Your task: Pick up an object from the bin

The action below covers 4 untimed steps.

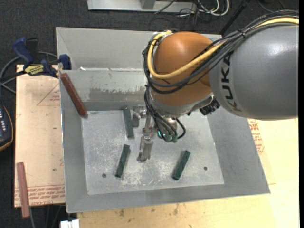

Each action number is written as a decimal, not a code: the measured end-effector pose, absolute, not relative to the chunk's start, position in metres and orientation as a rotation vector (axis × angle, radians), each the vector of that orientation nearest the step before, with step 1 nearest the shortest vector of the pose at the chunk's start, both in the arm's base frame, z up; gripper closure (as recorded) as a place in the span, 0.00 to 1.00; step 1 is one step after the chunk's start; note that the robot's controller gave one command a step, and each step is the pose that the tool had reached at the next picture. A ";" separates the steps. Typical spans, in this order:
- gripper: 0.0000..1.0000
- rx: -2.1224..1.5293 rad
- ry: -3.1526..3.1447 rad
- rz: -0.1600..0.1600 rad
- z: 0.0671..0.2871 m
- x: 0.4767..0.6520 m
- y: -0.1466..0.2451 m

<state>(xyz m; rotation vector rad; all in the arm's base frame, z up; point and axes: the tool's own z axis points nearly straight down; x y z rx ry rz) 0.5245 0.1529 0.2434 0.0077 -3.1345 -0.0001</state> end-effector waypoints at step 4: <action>1.00 0.324 -3.134 0.001 0.191 0.502 -0.007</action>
Offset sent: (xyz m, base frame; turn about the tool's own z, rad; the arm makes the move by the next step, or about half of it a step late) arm -0.0263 -0.0755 -0.1628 -0.1043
